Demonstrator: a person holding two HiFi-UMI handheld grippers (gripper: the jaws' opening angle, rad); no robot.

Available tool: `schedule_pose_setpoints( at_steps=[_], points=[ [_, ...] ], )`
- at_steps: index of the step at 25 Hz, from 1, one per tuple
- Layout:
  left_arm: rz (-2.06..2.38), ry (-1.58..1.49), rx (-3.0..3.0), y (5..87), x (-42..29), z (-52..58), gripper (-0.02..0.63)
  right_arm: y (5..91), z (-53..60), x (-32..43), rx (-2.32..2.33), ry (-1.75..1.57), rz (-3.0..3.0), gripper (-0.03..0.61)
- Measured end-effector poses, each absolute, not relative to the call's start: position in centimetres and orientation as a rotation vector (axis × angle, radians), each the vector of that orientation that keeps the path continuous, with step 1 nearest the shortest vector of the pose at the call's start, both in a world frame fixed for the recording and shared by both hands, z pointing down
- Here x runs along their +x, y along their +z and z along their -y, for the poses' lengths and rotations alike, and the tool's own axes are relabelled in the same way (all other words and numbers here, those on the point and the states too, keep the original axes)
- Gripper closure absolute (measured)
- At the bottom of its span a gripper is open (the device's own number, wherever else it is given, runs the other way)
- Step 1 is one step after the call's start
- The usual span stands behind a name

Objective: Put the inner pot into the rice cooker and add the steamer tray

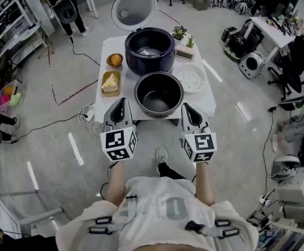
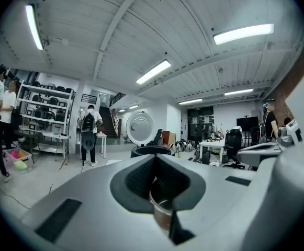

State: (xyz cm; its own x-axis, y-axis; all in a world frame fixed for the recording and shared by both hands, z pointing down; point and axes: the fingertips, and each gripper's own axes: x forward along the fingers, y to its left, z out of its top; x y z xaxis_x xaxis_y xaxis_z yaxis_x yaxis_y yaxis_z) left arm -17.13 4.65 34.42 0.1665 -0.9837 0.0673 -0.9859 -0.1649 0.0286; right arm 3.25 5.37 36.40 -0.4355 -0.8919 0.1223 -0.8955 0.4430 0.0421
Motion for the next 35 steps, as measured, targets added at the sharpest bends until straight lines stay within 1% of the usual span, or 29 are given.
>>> schedule_pose_setpoints(
  at_steps=[7, 14, 22, 27, 35],
  points=[
    [2.052, -0.005, 2.379, 31.5, -15.0, 2.4, 0.592, 33.1, 2.5, 5.4, 1.618, -0.065, 2.605, 0.572],
    [2.128, 0.010, 2.372, 31.0, -14.4, 6.5, 0.592, 31.9, 7.6, 5.9, 1.587, -0.109, 2.673, 0.571],
    [2.189, -0.001, 2.332, 30.8, -14.6, 8.3, 0.592, 32.3, 10.3, 5.9, 1.541, -0.035, 2.708, 0.572],
    [2.189, 0.020, 2.326, 31.3, -14.5, 9.8, 0.592, 31.8, 11.3, 5.3, 1.554, -0.090, 2.714, 0.572],
    [2.141, -0.055, 2.434, 29.7, -13.4, 10.4, 0.592, 30.8, 11.7, 5.0, 1.542, -0.120, 2.746, 0.571]
  ],
)
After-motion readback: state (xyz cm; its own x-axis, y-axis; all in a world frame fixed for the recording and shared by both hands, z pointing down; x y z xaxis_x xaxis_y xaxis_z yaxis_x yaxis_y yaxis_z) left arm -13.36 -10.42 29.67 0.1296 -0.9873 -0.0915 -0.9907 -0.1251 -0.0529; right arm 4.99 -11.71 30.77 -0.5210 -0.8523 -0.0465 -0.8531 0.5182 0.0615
